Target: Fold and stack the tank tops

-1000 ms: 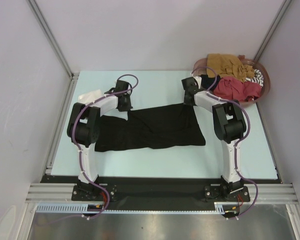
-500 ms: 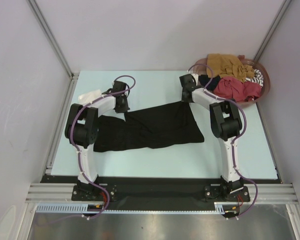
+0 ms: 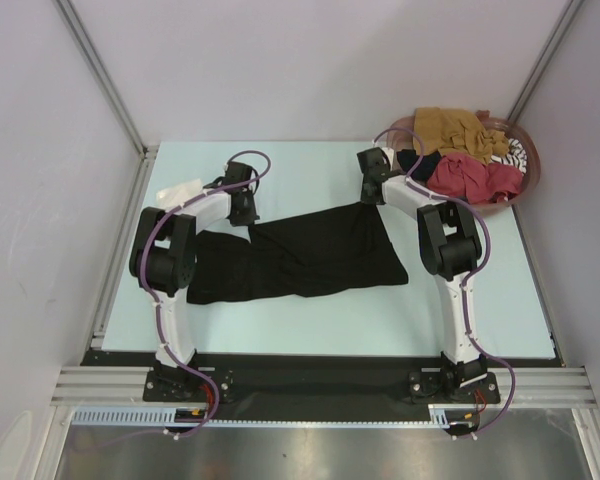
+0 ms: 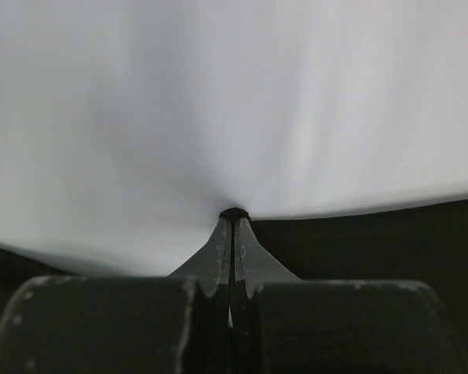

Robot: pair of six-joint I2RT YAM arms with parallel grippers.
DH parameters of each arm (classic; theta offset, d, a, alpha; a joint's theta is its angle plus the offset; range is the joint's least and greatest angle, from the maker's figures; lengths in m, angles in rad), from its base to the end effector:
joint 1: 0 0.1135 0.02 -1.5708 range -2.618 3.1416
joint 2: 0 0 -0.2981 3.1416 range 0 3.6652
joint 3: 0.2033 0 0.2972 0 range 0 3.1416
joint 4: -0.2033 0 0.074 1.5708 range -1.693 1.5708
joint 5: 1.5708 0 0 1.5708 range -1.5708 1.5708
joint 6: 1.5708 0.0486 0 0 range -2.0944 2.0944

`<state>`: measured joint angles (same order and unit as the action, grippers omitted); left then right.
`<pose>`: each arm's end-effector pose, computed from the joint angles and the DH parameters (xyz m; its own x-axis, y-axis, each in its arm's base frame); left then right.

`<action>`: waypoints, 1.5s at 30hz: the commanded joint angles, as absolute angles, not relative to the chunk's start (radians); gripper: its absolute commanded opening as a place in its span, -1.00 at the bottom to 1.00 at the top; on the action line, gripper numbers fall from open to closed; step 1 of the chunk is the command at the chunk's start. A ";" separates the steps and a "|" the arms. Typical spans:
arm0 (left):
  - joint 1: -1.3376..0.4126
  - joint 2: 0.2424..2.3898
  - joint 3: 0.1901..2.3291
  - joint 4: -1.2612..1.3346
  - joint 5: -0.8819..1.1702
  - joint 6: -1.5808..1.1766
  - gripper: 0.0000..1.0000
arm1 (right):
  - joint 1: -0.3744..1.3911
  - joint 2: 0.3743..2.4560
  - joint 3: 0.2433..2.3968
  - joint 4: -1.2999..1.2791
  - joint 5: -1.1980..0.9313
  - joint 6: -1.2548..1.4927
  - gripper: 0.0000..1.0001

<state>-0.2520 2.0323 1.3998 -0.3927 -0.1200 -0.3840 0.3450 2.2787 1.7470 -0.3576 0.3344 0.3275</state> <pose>0.4725 -0.1157 0.1522 -0.8377 -0.1684 -0.5195 -0.1364 0.9856 -0.0995 0.5425 0.1780 0.1510 -0.7322 0.0598 -0.6785 0.1169 0.9924 -0.0387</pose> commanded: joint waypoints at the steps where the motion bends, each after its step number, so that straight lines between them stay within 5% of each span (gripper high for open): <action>1: -0.232 1.990 1.382 -0.426 -0.140 -0.377 -1.00 | 0.353 2.293 1.767 -0.359 0.310 0.328 -0.65; 6: -0.230 1.987 1.384 -0.422 -0.130 -0.376 -0.99 | 0.353 2.275 1.781 -0.359 0.328 0.313 -1.00; 32: -0.288 1.936 1.419 -0.391 -0.155 -0.357 -0.99 | 0.379 1.947 1.477 -0.121 0.417 0.198 -1.00; 45: -0.288 1.902 1.446 -0.340 -0.147 -0.347 -0.99 | 0.282 1.790 1.264 -0.035 0.279 0.316 -1.00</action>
